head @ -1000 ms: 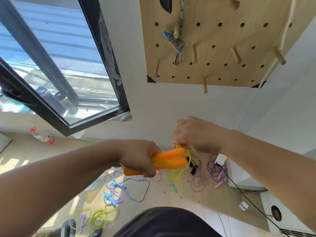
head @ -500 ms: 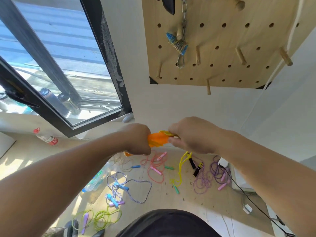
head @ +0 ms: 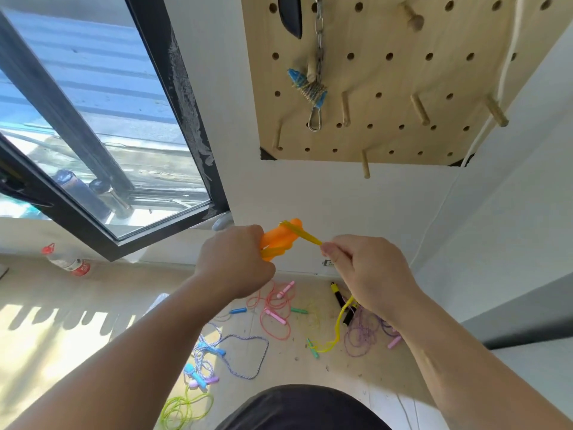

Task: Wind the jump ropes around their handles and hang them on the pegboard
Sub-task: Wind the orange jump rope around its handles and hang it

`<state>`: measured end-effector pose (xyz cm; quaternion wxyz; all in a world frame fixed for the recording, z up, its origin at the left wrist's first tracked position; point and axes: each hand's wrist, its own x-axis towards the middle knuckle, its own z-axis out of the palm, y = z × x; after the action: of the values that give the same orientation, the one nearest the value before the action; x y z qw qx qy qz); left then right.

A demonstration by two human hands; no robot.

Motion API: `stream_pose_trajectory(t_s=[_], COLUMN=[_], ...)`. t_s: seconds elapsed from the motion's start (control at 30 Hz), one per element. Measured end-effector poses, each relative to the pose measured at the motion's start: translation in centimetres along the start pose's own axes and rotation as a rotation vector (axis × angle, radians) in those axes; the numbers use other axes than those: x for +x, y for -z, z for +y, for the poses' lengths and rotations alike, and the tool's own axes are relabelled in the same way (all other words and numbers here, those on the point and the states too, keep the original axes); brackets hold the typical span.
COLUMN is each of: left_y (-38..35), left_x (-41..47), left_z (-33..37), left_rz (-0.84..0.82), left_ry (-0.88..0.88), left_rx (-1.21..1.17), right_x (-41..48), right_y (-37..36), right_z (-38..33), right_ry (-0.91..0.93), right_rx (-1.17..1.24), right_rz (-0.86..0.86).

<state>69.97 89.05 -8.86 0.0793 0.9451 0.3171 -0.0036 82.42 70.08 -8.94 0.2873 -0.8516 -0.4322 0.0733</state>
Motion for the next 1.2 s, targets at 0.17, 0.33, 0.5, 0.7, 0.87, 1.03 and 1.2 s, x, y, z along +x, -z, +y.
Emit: stream_pose_trajectory(t_s=[0.17,0.33,0.5,0.7,0.87,1.03,1.2], left_y=[0.8,2.7,4.7,4.6,3.9,2.4,1.1], left_x=[0.0,-0.6,-2.1,-2.8,-1.9,-0.4,1.8], left_z=[0.6,2.1,3.2,4.2,4.8,4.8,3.6], left_rz=[-0.068,-0.195,-0.478,-0.597,-0.502,-0.35,-0.197], left_ry=[0.026,0.071,0.13,0.131,0.205,0.148,0.084], left_rx=[-0.127,-0.513,-0.952,-1.308,-1.186,-0.833,-0.35], right_x=[0.3,0.8,1.2,0.9,1.2,2.7,2.1], right_y=[-0.1,0.9,1.5,1.1,1.2,3.0,3.2], right_z=[-0.1,-0.5,0.3,0.1,1.4,2.5,0.3], right_ry=[-0.037,0.023,0.338,0.359,0.417,0.474,0.383], right_rx=[0.292,0.269,-0.267,-0.029,-0.293,-0.412,-0.489], right_rz=[0.044,0.094,0.475,0.505,0.591,0.584,0.48])
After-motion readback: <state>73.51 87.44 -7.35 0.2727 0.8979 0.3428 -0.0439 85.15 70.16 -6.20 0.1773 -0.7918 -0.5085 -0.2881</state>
